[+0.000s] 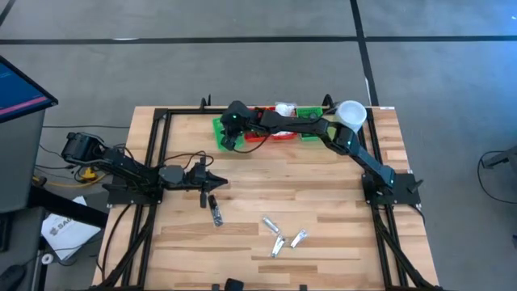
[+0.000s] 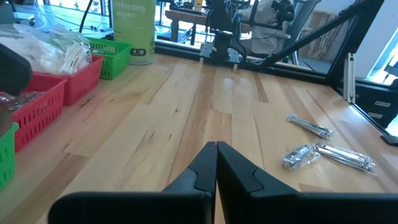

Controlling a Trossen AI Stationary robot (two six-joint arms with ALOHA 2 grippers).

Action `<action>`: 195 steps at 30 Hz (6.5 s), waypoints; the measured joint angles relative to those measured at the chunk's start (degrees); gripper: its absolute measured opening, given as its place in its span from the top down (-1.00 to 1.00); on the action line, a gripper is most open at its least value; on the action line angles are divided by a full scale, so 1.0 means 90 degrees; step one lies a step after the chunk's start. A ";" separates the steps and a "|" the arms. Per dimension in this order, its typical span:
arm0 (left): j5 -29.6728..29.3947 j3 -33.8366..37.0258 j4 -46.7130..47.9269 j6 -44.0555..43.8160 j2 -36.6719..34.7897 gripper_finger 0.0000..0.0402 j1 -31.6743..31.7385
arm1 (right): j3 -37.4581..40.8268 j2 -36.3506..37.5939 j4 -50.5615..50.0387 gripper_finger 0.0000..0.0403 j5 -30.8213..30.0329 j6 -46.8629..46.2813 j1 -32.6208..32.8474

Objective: Pick & Place Travel size toiletries
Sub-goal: Put the silver nail cutter into the left green bin

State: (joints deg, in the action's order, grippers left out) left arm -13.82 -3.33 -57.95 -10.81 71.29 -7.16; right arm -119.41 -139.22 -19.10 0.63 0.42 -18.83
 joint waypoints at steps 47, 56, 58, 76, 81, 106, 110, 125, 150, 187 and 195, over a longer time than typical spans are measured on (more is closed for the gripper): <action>0.0743 -0.0572 0.0000 0.0174 0.0268 0.99 -0.0669 | 0.4169 0.3980 -0.1299 0.65 -0.0265 -0.1251 0.2785; 0.1174 -0.1618 0.0014 0.0939 0.1933 0.99 -0.0802 | 0.6052 0.5318 -0.0448 0.65 -0.1152 -0.2225 0.3563; 0.1289 -0.1851 0.0015 0.1084 0.2313 0.99 -0.0784 | 0.6129 0.5474 -0.0462 0.65 -0.1414 -0.2358 0.3688; 0.2200 -0.3416 0.0032 0.1337 0.4421 0.29 -0.0653 | 0.6156 0.5338 -0.0764 0.65 -0.2229 -0.3166 0.4770; 0.2691 -0.3746 0.0166 0.1330 0.4808 0.24 -0.0411 | 0.6158 0.5336 -0.0752 0.65 -0.2301 -0.3333 0.4834; 0.2778 -0.4557 0.1789 0.1698 0.5056 0.21 -0.0268 | 0.6158 0.5336 -0.0781 0.65 -0.2410 -0.3336 0.4840; 0.2903 -0.4550 0.1725 0.1680 0.5150 0.21 -0.0236 | 0.6158 0.5336 -0.0786 0.65 -0.2410 -0.3332 0.4840; 0.2841 -0.4585 0.1487 0.2312 0.5357 0.67 -0.0223 | 0.6158 0.5336 -0.0832 0.65 -0.2410 -0.3317 0.4840; 0.1295 -0.3802 0.2555 0.2151 0.3265 0.84 -0.0202 | 0.6161 0.5333 -0.0876 0.65 -0.2412 -0.3047 0.4823; -0.1836 -0.1433 0.3235 -0.0211 0.0095 0.67 0.2965 | 0.6161 0.5333 -0.0774 0.65 -0.2420 -0.2812 0.4741; -0.1644 -0.1433 0.3176 -0.0211 0.0095 0.55 0.3028 | 0.6161 0.5333 -0.0772 0.65 -0.2420 -0.2812 0.4741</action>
State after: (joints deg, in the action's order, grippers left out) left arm -28.62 -16.23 -29.37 -12.71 72.14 20.10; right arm -63.96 -91.22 -26.04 -21.15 -24.88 23.83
